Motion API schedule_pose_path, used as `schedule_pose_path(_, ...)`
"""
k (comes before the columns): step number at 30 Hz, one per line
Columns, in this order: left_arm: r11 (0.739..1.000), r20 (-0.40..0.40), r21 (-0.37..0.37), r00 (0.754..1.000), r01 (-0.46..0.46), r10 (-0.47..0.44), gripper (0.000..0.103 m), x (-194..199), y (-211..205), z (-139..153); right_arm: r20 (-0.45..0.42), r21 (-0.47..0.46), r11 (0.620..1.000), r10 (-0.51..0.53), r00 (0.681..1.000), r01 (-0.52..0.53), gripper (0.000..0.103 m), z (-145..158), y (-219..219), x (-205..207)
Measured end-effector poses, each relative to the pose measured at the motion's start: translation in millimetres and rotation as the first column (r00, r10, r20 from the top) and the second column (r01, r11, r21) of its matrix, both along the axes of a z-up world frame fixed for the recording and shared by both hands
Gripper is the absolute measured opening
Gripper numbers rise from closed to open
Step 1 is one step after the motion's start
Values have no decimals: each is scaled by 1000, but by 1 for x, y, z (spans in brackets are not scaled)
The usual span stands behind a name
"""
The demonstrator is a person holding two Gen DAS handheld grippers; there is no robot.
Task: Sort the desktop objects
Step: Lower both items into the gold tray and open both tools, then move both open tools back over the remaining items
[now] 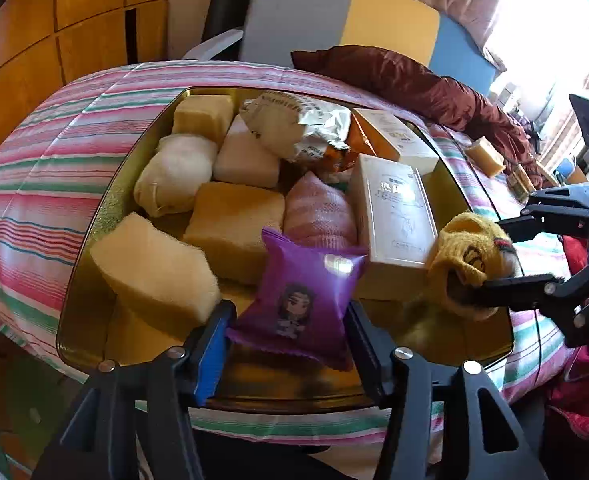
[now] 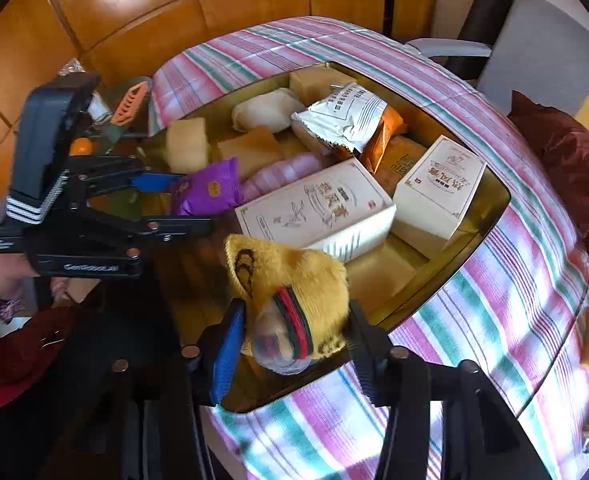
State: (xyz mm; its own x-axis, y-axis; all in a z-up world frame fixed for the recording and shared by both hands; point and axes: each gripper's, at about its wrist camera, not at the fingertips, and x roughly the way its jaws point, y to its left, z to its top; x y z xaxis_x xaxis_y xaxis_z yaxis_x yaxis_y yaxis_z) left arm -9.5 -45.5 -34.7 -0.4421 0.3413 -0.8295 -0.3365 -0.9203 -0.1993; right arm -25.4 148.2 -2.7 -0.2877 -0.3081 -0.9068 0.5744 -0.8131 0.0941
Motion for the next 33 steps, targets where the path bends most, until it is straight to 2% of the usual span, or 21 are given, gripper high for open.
schedule_pose_path(3, 999, -32, 46, 999, -28, 29, 63, 9, -9, 11, -37, -90, 996, -31, 999, 28, 67, 15, 9, 4)
schedule_pose_path(4, 998, -51, 52, 998, -35, 38, 64, 13, -12, 16, -49, -125, 991, -43, 998, 37, 76, 21, 14, 5)
schedule_pose_path(5, 998, -68, 57, 997, -40, 44, 64, 16, -14, 19, -65, -160, 986, -63, 996, 52, 81, 27, 20, 7)
schedule_pose_path(9, 992, -99, 95, 991, -80, 90, 64, 19, -20, 29, -105, -217, 970, -135, 985, 110, 80, 44, 39, 11)
schedule_pose_path(11, 986, -92, 124, 988, -113, 125, 64, 17, -24, 31, -107, -223, 967, -152, 983, 125, 67, 44, 44, 13)
schedule_pose_path(13, 979, -82, 155, 986, -131, 145, 64, 15, -25, 31, -98, -219, 966, -158, 983, 134, 60, 40, 44, 15)
schedule_pose_path(20, 954, -50, 253, 983, -160, 178, 71, 20, -22, 34, -55, -253, 945, -229, 972, 208, 60, 27, 63, 17)
schedule_pose_path(25, 947, -22, 294, 990, -130, 142, 76, 22, -4, 35, -43, -262, 930, -277, 960, 257, 60, 23, 81, 20)
schedule_pose_path(33, 961, -13, 276, 1000, -6, 10, 77, 25, 55, 42, -44, -244, 912, -351, 935, 331, 61, 20, 118, 28)
